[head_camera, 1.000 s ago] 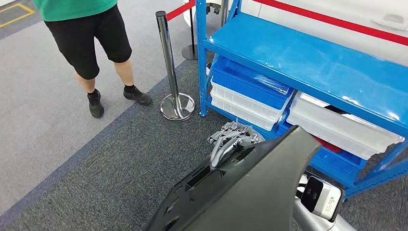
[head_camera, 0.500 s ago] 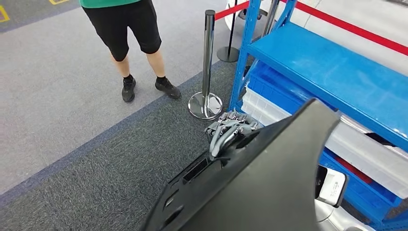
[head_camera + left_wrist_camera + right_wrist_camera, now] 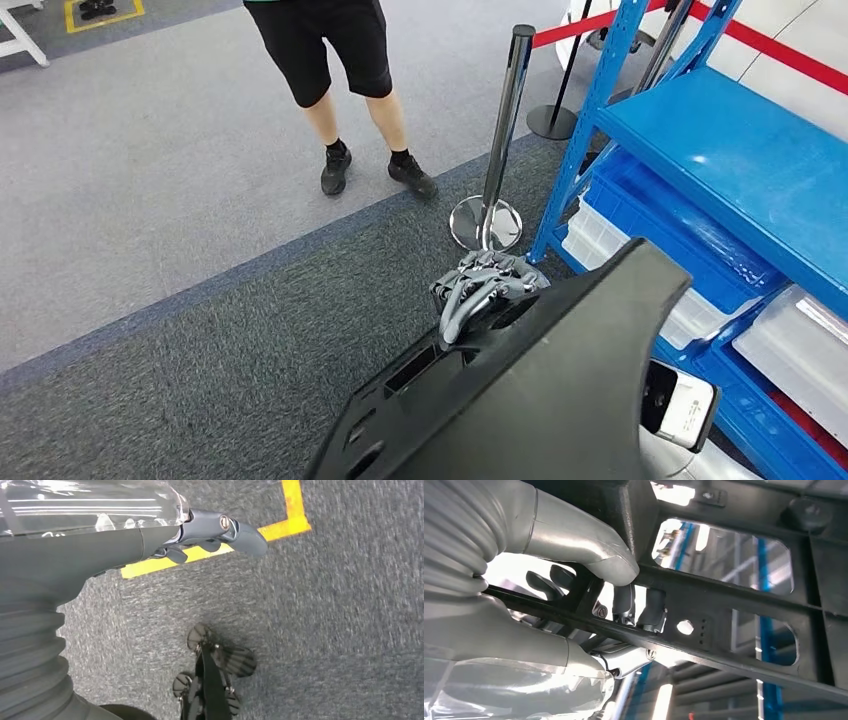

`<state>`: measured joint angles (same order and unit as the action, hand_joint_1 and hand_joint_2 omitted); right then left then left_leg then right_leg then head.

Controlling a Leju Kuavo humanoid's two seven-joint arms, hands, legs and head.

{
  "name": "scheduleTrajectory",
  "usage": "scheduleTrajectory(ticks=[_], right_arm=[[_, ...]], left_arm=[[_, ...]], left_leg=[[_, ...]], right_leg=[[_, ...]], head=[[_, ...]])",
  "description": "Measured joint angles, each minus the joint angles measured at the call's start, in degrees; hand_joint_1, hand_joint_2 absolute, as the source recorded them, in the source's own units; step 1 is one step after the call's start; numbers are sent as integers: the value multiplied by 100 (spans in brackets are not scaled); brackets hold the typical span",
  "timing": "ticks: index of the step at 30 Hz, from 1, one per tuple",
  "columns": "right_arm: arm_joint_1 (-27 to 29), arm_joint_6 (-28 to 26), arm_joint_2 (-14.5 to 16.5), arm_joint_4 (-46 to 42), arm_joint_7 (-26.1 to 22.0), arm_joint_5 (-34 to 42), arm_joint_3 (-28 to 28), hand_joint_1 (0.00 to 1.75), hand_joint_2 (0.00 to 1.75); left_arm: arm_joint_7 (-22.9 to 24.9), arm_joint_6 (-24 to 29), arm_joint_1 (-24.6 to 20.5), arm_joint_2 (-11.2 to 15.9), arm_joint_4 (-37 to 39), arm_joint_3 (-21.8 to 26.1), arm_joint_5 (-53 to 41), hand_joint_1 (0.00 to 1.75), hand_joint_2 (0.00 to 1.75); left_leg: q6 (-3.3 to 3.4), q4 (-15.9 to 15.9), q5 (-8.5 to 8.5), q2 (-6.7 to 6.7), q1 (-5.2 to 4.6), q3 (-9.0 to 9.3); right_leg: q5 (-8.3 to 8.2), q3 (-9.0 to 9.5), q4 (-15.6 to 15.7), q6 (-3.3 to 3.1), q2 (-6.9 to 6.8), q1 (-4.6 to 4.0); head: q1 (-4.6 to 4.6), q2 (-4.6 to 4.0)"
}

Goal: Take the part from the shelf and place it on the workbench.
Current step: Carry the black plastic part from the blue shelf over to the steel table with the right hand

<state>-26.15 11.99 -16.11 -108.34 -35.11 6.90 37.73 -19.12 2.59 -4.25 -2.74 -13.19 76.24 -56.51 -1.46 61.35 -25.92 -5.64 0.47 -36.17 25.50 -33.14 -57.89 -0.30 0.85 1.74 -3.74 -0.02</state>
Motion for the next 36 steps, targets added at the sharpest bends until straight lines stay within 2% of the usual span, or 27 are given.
scheduleTrajectory(ticks=[1, 2, 3, 4, 5, 7, 9, 10, 12, 13, 15, 16, 17, 18, 19, 20, 22, 24, 26, 27, 28, 29, 30, 32, 34, 35, 36], right_arm=[[43, -15, 9, -27, 9, -32, -3, 175, 175], [94, -30, 14, -48, 25, -84, -7, 175, 175], [151, -48, 23, -57, 50, -165, -9, 175, 175], [206, -80, 46, -59, 82, -269, -9, 175, 175], [255, -117, 86, -56, 112, -379, -6, 175, 175], [338, -207, 207, -31, 147, -589, 4, 175, 175], [400, -263, 322, 14, 133, -725, 18, 175, 175], [425, -281, 368, 40, 115, -770, 29, 175, 175], [462, -305, 451, 101, 75, -838, 61, 175, 175], [479, -311, 495, 132, 54, -873, 75, 175, 175], [539, -313, 558, 178, 21, -962, 88, 175, 175], [593, -313, 573, 194, 11, -1016, 90, 175, 175], [658, -315, 580, 206, 8, -1076, 90, 175, 175], [725, -319, 584, 218, 7, -1135, 89, 175, 175], [784, -323, 586, 228, 5, -1190, 87, 175, 175], [828, -328, 586, 230, 4, -1230, 85, 175, 175], [876, -333, 586, 203, 3, -1264, 69, 175, 175], [900, -332, 586, 162, 3, -1265, 40, 175, 175], [932, -310, 585, 112, 11, -1242, -8, 175, 175], [950, -278, 585, 74, 25, -1221, -46, 175, 175], [964, -235, 586, 34, 44, -1202, -93, 175, 175], [975, -187, 587, -6, 66, -1185, -139, 175, 175], [979, -141, 589, -43, 87, -1172, -183, 175, 175], [971, -61, 592, -88, 124, -1143, -252, 175, 175], [904, 51, 593, -94, 170, -1054, -301, 175, 175], [832, 116, 593, -79, 187, -980, -323, 175, 175], [750, 170, 593, -57, 196, -898, -350, 175, 175]], left_arm=[[-16, 13, -11, 5, 2, 7, 3, 0, 175], [-40, 26, -27, 12, 1, 17, 1, 0, 175], [-76, 38, -37, 15, 1, 26, -12, 0, 175], [-126, 46, -33, 17, 1, 33, -34, 0, 175], [-181, 48, -22, 17, 1, 37, -66, 0, 175], [-292, 49, -7, 19, 1, 37, -122, 0, 175], [-368, 52, -27, 20, 1, 36, -155, 0, 175], [-393, 55, -35, 19, 1, 36, -162, 0, 175], [-449, 55, -19, 18, 2, 35, -166, 0, 175], [-486, 45, 1, 12, 2, 35, -167, 0, 175], [-567, 4, 15, -7, 2, 33, -174, 0, 175], [-599, -25, 8, -16, 3, 31, -180, 0, 175], [-622, -65, -5, -20, 3, 27, -185, 0, 175], [-639, -106, -15, -20, 3, 24, -189, 0, 175], [-647, -152, -15, -21, 3, 21, -192, 0, 175], [-649, -196, -10, -21, 3, 19, -196, 0, 175], [-639, -253, -4, -21, 3, 11, -204, 0, 175], [-631, -291, -12, -31, 8, -9, -212, 0, 175], [-622, -335, -14, -38, 14, -31, -220, 0, 175], [-607, -364, -7, -31, 14, -37, -226, 0, 175], [-585, -392, 3, -21, 15, -42, -234, 0, 175], [-556, -421, 8, -13, 19, -49, -244, 0, 175], [-518, -443, -2, -4, 22, -56, -257, 0, 175], [-441, -469, -53, 2, 29, -69, -275, 0, 175], [-360, -452, -94, 2, 29, -72, -277, 0, 175], [-325, -422, -95, 0, 29, -72, -270, 0, 175], [-298, -390, -91, -1, 29, -72, -258, 0, 175]], left_leg=[[-25, 340, -170, 233, 3, -163], [-49, 738, -346, 387, 13, -369], [-66, 1082, -464, 468, 25, -553], [-77, 1261, -486, 509, 33, -655], [-84, 1214, -397, 534, 38, -638], [-71, 540, -7, 661, 34, -289], [21, -132, 223, 883, -22, 57], [81, -277, 242, 945, -48, 123], [186, -308, 225, 846, -68, 112], [218, -325, 232, 779, -60, 121], [288, -367, 257, 642, -34, 152], [317, -377, 267, 571, -26, 160], [341, -375, 268, 491, -28, 157], [358, -371, 269, 402, -34, 155], [363, -364, 266, 306, -41, 156], [363, -353, 263, 211, -46, 157], [349, -322, 254, 31, -50, 161], [309, -286, 239, -118, -54, 141], [240, -279, 234, -240, -32, 104], [201, -290, 240, -305, -19, 84], [169, -287, 237, -309, -12, 77], [141, -229, 196, -212, -20, 51], [115, -71, 99, -45, -32, -19], [66, 597, -251, 350, -23, -330], [14, 1276, -500, 496, 21, -671], [-6, 1341, -466, 521, 41, -702], [-19, 1178, -334, 549, 57, -613]], right_leg=[[9, 21, 11, -21, -86, -14], [23, 31, 10, -36, -176, -25], [38, 39, 8, -41, -270, -37], [54, 49, 6, -41, -357, -43], [71, 63, 3, -37, -439, -45], [113, 116, 2, -12, -593, -49], [161, 168, -6, 41, -728, -81], [180, 184, -9, 71, -789, -98], [206, 213, -4, 130, -906, -114], [235, 225, -25, 164, -860, -104], [428, 119, -304, 207, -555, -74], [598, -37, -624, 213, -345, -61], [777, -247, -1018, 209, -214, -58], [903, -453, -1385, 205, -145, -60], [923, -597, -1605, 198, -111, -61], [826, -642, -1610, 185, -94, -62], [386, -431, -1013, 137, 15, -65], [89, -152, -330, 92, 274, -62], [59, -64, -98, 79, 376, -78], [49, -53, -73, 74, 309, -83], [39, -31, -43, 53, 237, -78], [28, -2, -8, 22, 163, -65], [20, 28, 28, -8, 77, -52], [30, 64, 54, -53, -106, -56], [52, 75, 52, -56, -298, -65], [64, 84, 51, -47, -386, -63], [76, 100, 50, -33, -463, -60]], head=[[-1, 0], [-2, 0], [-2, 0], [-2, 0], [-2, 0], [-2, 0], [-2, 0], [-1, 0], [0, 0], [1, 0], [1, 0], [1, 0], [0, 0], [0, 0], [0, 0], [0, 0], [0, 0], [0, 0], [-1, 0], [-1, 0], [-1, 0], [-1, 0], [-2, 0], [-3, 0], [-2, 0], [-2, 0], [-2, 0]])
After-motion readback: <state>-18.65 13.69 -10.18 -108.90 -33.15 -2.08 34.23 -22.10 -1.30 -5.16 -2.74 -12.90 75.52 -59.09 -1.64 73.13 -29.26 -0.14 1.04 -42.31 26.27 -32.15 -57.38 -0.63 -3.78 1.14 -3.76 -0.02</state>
